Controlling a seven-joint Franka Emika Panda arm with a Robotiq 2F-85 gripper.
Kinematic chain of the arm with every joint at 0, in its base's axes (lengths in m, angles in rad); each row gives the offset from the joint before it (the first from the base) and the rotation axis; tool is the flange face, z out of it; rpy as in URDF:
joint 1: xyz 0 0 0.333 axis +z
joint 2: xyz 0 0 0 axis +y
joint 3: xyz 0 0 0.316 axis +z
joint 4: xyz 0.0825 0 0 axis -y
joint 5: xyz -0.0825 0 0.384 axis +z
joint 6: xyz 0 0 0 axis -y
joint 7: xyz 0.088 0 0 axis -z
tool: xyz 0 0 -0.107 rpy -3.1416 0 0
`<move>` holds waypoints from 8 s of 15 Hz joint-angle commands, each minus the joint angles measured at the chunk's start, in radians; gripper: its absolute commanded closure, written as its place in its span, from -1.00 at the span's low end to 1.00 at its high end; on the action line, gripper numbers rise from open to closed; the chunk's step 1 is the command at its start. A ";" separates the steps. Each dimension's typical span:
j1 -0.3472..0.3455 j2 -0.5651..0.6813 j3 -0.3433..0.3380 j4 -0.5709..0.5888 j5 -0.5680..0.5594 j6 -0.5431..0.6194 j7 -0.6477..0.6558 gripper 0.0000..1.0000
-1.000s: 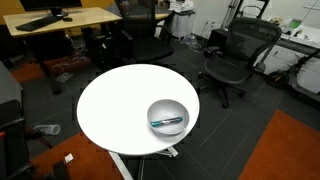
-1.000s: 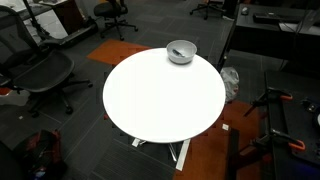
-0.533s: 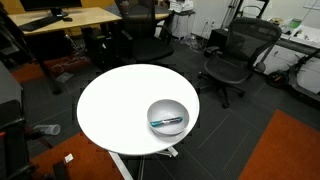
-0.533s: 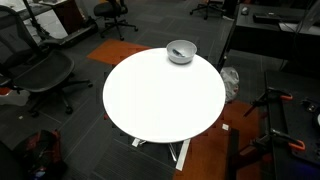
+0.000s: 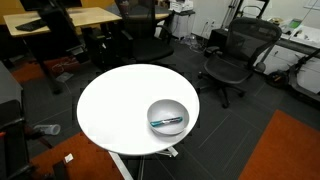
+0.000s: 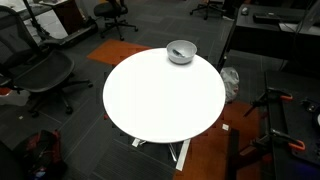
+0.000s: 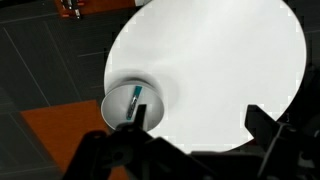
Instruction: Put the marker on the table
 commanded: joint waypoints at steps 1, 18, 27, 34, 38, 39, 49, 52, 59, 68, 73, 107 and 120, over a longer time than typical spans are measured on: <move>-0.020 0.216 0.020 0.123 0.022 0.088 0.038 -1.00; -0.094 0.829 0.026 0.553 0.080 0.141 0.135 -1.00; -0.112 0.980 0.044 0.659 0.090 0.148 0.179 -1.00; -0.111 1.075 0.050 0.722 0.086 0.168 0.204 -1.00; -0.114 1.121 0.051 0.770 0.092 0.164 0.218 -1.00; -0.113 1.131 0.050 0.780 0.091 0.164 0.225 -1.00; -0.113 1.227 0.033 0.876 0.088 0.163 0.305 -1.00; -0.116 1.251 0.033 0.902 0.091 0.158 0.326 -1.00; -0.116 1.289 0.025 0.940 0.086 0.164 0.346 -0.13; -0.119 1.289 0.026 0.949 0.088 0.165 0.344 0.95; -0.123 1.209 0.039 0.905 0.097 0.153 0.321 0.91; -0.009 0.579 0.036 0.089 -0.131 0.336 0.445 0.91; 0.048 0.734 0.038 0.116 -0.098 0.410 0.440 0.91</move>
